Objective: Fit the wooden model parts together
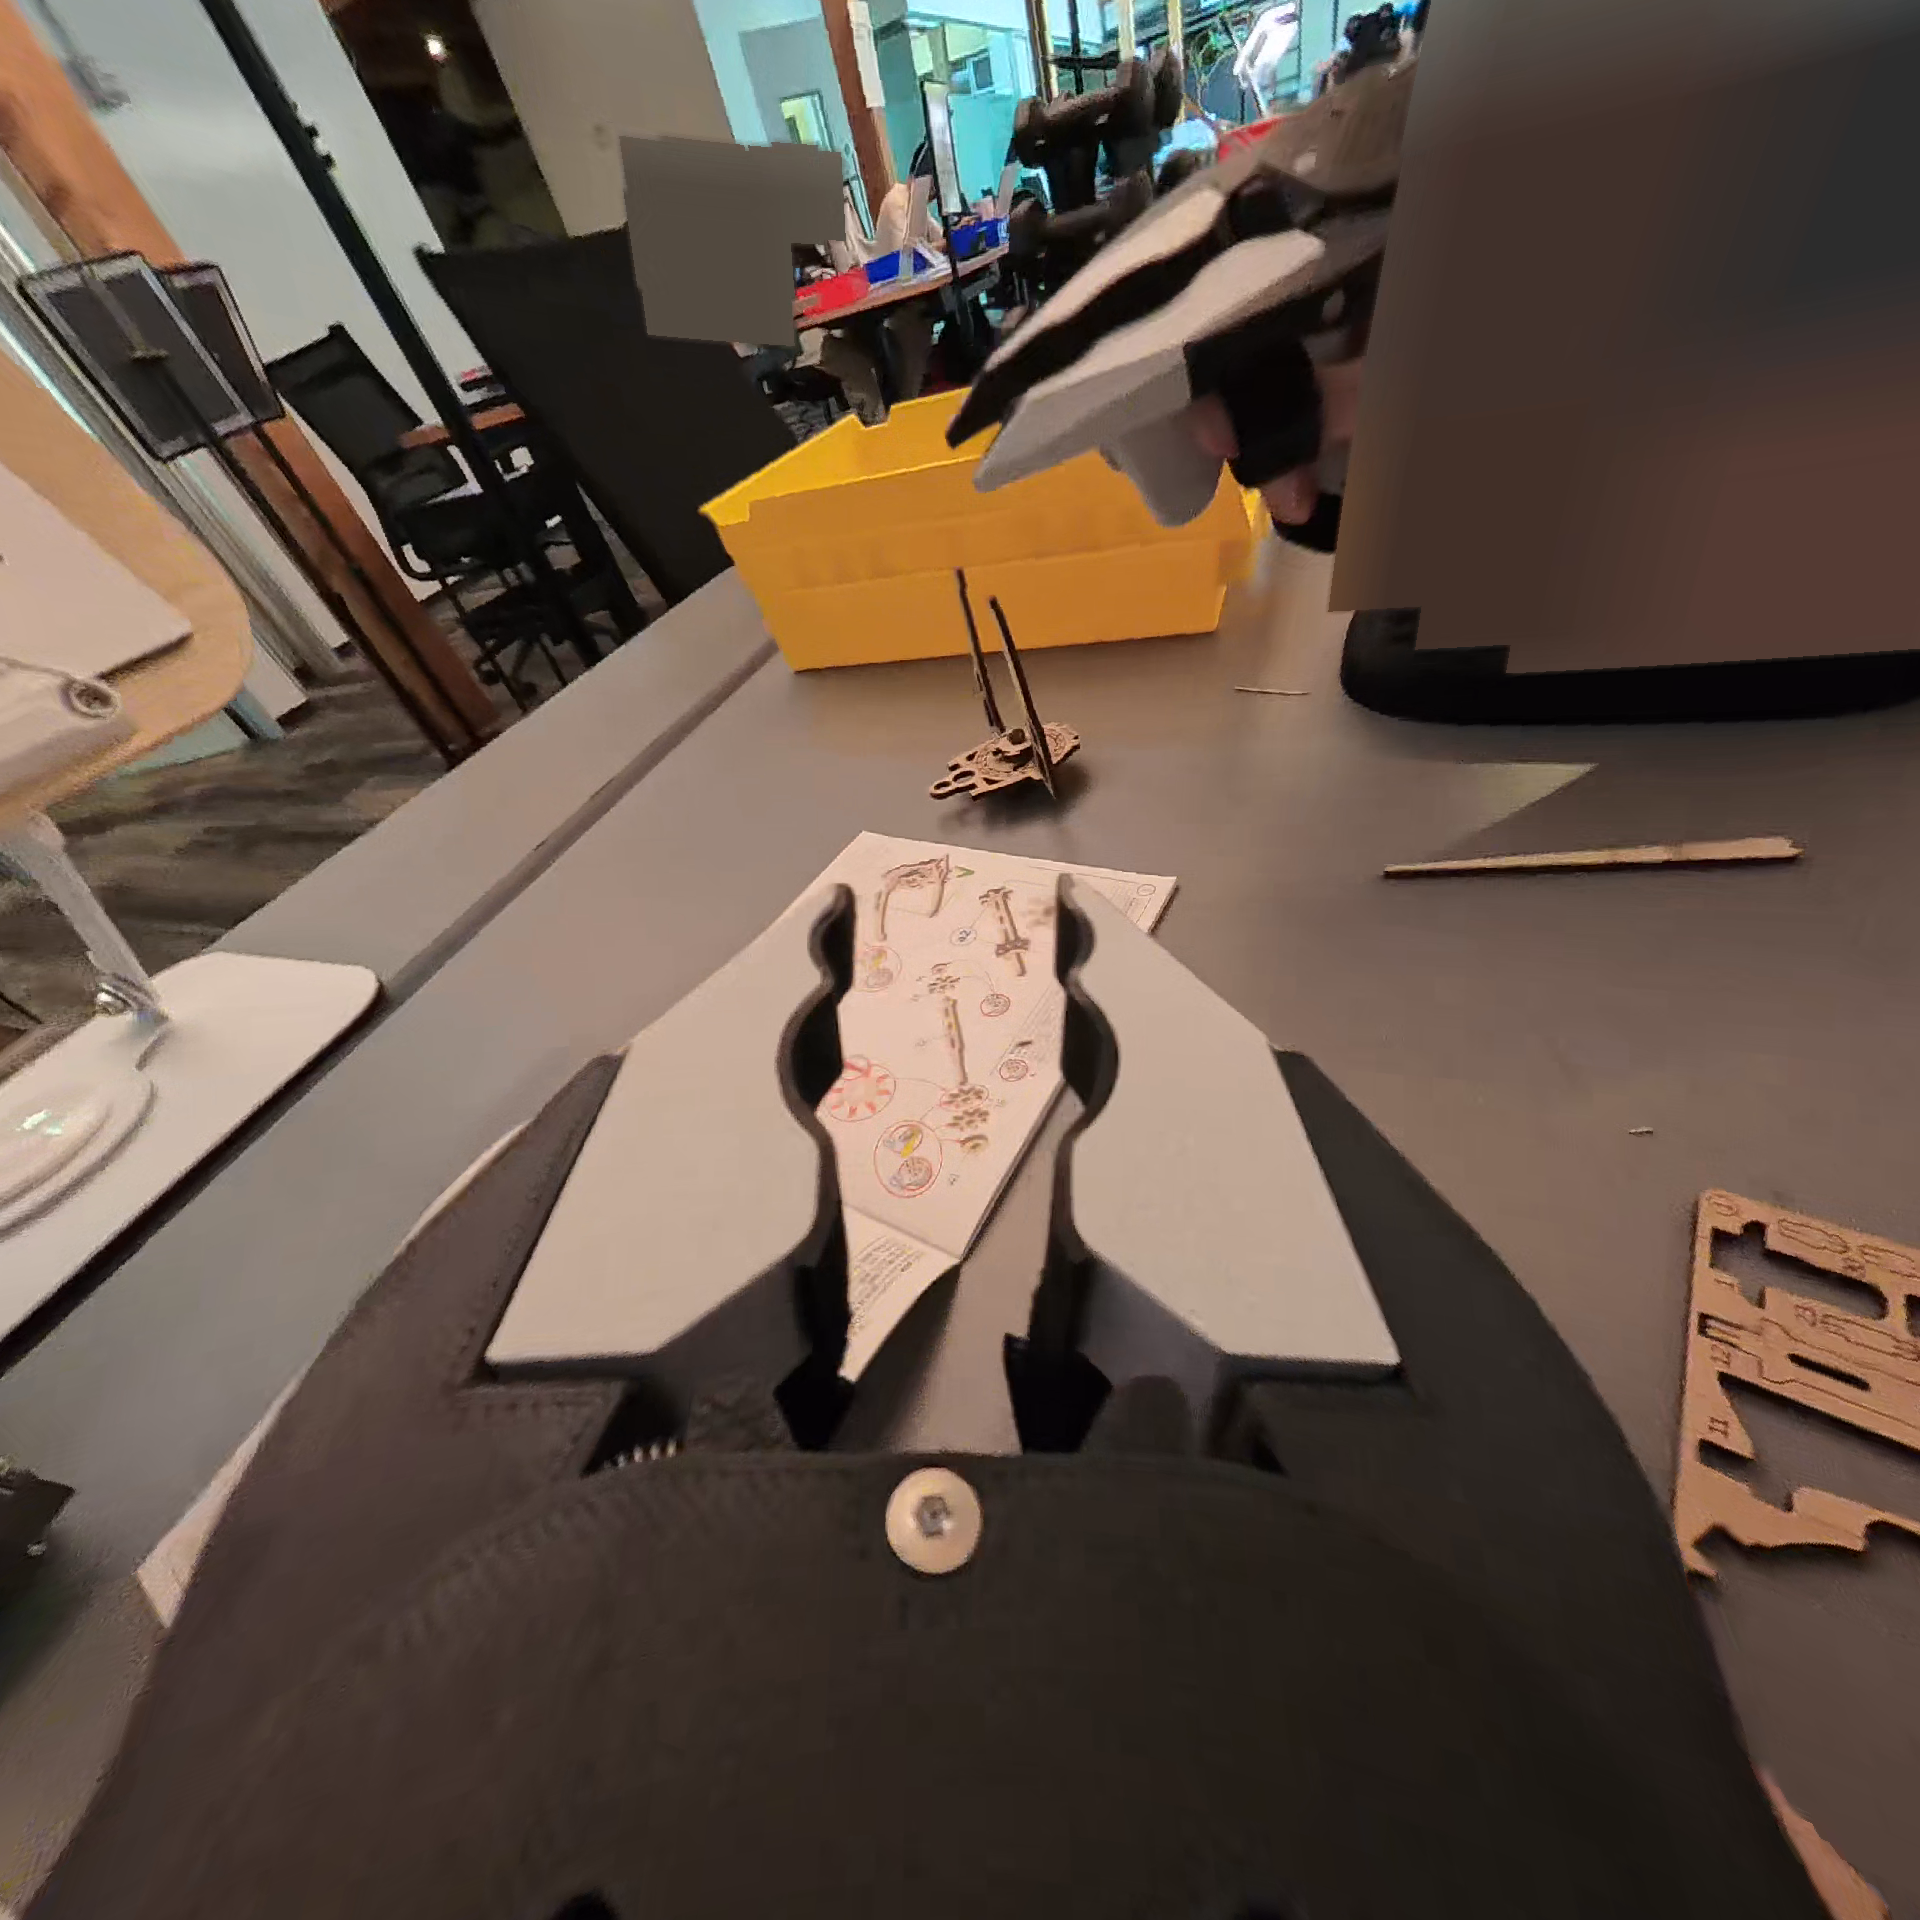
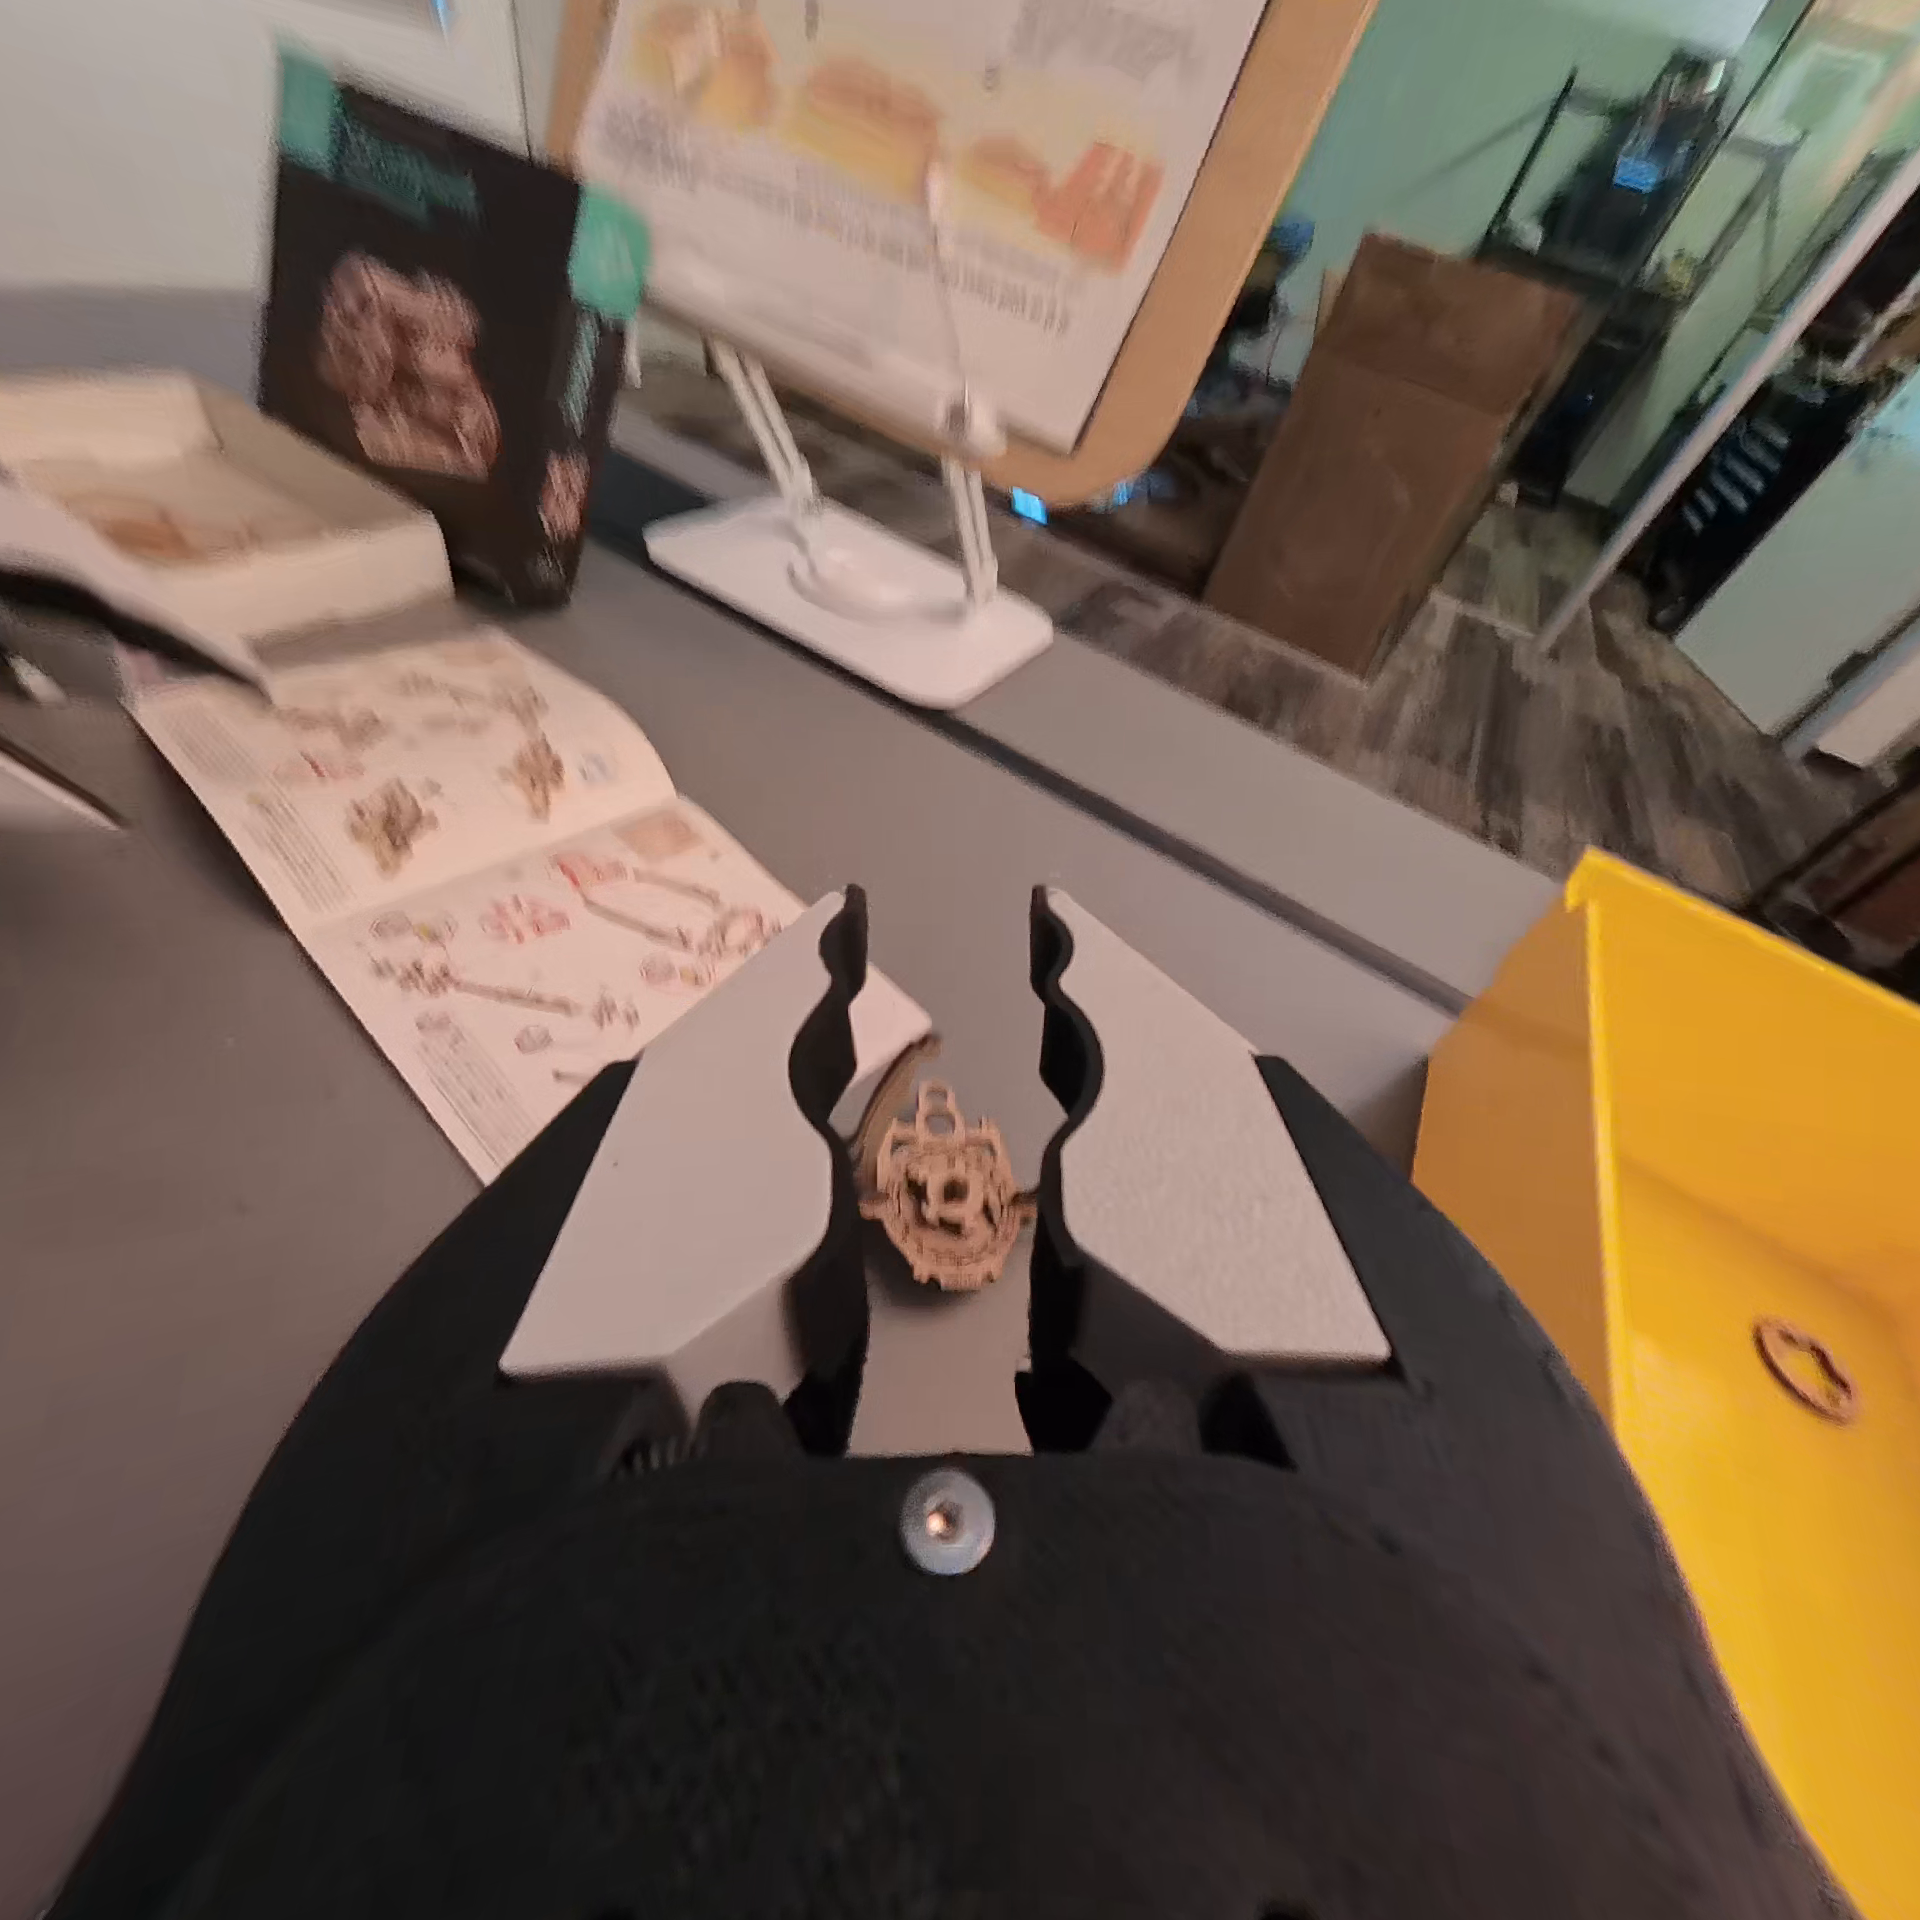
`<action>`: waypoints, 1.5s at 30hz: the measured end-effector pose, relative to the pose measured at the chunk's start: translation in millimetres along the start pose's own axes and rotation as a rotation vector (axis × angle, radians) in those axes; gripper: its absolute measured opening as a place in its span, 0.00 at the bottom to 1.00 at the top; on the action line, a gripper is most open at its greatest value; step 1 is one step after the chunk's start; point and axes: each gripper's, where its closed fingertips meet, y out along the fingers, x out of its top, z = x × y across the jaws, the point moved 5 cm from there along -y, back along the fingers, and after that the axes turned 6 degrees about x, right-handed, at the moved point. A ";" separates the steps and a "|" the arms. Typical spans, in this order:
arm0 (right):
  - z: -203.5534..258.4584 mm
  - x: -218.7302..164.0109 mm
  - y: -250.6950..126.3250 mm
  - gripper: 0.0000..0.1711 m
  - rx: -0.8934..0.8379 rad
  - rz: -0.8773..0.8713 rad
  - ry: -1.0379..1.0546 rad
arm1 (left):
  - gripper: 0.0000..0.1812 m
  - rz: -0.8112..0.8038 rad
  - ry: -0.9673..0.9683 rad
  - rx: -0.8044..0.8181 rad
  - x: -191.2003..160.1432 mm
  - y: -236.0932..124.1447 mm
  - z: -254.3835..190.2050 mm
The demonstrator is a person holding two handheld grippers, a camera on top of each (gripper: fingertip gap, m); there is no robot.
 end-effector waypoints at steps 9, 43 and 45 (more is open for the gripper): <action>6.5 -21.1 15.5 0.31 -0.026 0.120 0.126 | 0.41 -0.054 -0.336 0.015 39.3 -16.3 18.9; 23.1 -7.6 -23.4 0.40 -0.131 0.146 -0.181 | 0.42 0.404 -0.068 -0.153 -18.6 -96.4 -37.8; 65.6 -11.1 -41.5 0.40 -0.013 0.118 -0.188 | 0.42 0.423 -0.071 -0.154 -20.4 -114.4 -49.9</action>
